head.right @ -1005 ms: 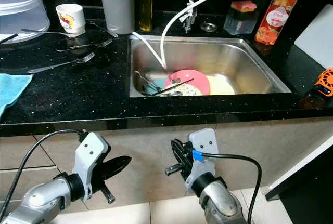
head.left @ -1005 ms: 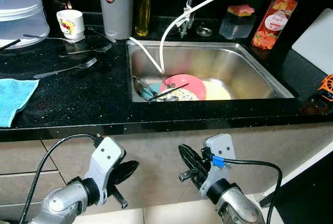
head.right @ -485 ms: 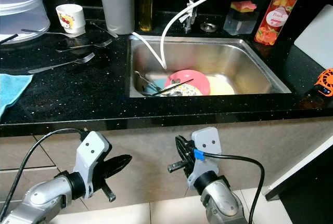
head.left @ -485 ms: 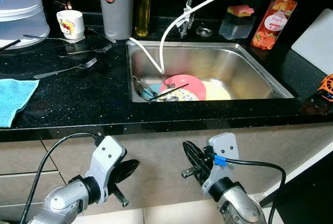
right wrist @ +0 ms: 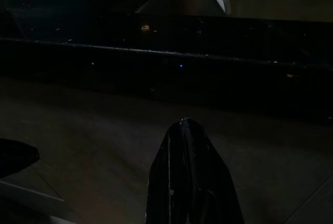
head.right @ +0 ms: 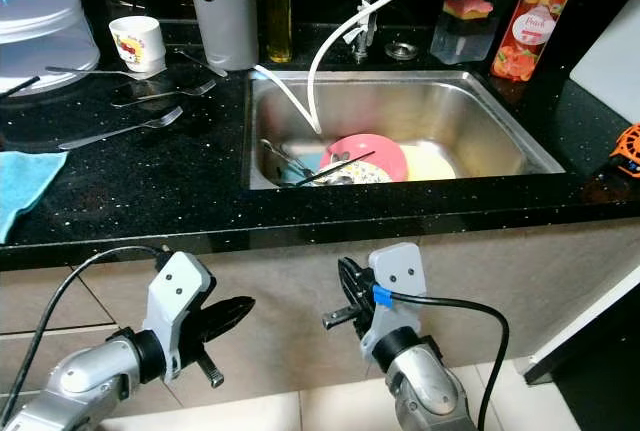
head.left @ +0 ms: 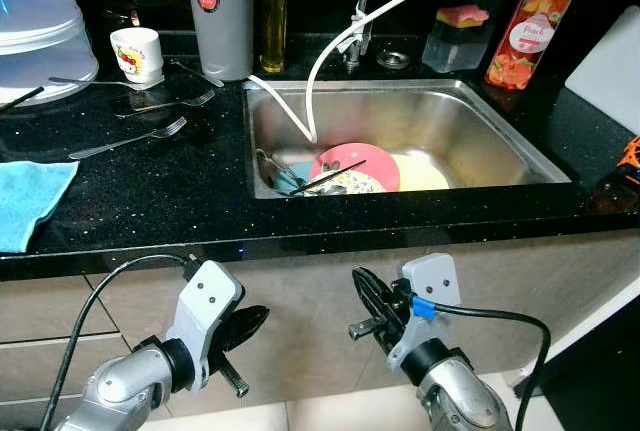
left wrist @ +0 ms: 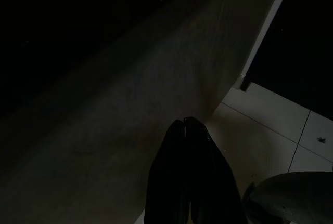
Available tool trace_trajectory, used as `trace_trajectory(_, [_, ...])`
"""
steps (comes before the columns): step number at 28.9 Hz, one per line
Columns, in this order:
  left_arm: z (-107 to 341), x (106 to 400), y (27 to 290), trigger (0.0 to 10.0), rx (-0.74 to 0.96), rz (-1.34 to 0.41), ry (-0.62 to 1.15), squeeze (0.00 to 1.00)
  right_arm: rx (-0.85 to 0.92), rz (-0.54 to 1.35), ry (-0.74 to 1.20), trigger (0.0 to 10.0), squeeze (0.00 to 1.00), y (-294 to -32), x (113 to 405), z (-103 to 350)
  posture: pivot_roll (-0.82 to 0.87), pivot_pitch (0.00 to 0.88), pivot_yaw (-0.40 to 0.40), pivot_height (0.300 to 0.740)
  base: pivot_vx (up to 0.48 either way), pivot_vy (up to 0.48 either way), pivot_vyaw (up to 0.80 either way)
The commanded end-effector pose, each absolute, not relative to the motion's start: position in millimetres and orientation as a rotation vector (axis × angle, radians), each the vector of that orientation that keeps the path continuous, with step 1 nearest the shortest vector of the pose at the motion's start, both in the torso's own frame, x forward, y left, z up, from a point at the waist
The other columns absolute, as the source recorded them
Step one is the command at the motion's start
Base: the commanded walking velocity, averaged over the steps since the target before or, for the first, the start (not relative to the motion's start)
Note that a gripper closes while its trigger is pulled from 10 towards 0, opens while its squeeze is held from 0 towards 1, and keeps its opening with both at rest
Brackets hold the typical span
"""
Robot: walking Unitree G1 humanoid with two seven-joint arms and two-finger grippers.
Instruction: Kitchen organization
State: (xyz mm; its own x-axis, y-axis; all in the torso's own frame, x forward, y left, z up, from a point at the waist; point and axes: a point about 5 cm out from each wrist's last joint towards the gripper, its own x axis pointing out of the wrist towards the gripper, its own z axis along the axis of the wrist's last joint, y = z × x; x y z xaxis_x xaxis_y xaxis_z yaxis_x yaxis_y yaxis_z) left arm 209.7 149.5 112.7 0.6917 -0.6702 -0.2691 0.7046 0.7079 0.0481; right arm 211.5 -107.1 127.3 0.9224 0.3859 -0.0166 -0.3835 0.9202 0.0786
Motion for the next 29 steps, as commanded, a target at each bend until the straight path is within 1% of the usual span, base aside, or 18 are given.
trace_trajectory(1, [109.9,209.4,150.2,10.0,0.144,-0.770,0.248,0.00,0.060,0.392,0.023,10.0,0.00,-107.5,210.9,128.7,0.16,0.000,-0.032,0.740,0.000,0.000,0.00])
trace_trajectory(19, [109.3,209.9,146.4,10.0,0.133,-0.779,0.249,0.00,0.047,0.422,0.026,10.0,0.00,-106.0,211.2,129.9,0.16,0.003,-0.058,0.740,0.000,0.000,0.00])
trace_trajectory(29, [108.8,209.3,146.8,10.0,0.130,-0.776,0.250,0.00,0.048,0.431,0.030,10.0,0.00,-104.9,210.9,129.2,0.17,0.000,-0.060,0.740,0.000,0.000,0.00])
